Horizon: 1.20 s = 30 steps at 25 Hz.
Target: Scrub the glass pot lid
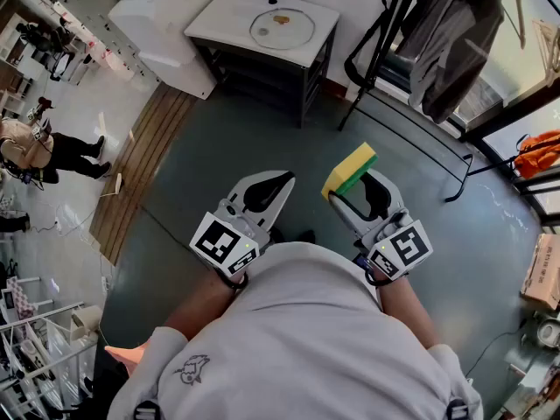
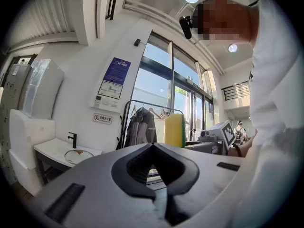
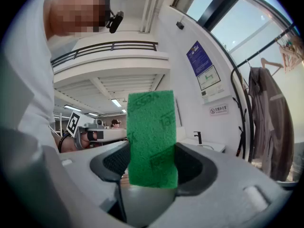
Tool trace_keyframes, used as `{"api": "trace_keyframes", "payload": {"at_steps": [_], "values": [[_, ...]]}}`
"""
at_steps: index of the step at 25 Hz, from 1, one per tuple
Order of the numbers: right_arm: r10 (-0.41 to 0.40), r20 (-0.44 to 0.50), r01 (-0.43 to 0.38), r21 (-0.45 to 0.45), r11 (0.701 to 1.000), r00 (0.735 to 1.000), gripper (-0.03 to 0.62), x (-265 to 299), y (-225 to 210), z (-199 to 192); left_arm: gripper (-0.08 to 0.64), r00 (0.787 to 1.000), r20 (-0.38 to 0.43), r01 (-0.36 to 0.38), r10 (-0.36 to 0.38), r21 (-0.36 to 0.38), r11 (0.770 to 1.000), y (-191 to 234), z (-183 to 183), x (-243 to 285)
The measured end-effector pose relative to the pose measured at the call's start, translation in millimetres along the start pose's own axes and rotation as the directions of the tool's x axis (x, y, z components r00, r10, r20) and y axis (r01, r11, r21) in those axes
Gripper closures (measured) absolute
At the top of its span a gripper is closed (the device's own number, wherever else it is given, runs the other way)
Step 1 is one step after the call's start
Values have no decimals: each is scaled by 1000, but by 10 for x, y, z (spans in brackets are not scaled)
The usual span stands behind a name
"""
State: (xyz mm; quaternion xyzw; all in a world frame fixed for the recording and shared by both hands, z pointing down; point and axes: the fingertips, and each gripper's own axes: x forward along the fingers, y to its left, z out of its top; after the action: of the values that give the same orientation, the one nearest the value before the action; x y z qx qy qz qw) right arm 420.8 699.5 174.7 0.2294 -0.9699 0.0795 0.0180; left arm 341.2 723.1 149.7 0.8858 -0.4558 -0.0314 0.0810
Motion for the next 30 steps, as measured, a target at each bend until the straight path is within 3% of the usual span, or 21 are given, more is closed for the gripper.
{"api": "trace_keyframes", "payload": {"at_steps": [10,16,23,30], "values": [[9,0,-9,14,1000,1000,304,110,44,6,561,1000,2,-14,14,-9,1000,112,-5,-86],[20,-7,-20,16,1000,1000,301,346,33,20,561,999,10,-43,43,-19,999,389,-4,-160],[30,-35,-29,19,999,999,301,833,2,-30,561,998,13,-57,58,-33,998,865,1,-219],[19,-51,-18,23,1000,999,299,1637,-120,-15,561,999,8,-52,52,-44,998,1665,62,-241]]}}
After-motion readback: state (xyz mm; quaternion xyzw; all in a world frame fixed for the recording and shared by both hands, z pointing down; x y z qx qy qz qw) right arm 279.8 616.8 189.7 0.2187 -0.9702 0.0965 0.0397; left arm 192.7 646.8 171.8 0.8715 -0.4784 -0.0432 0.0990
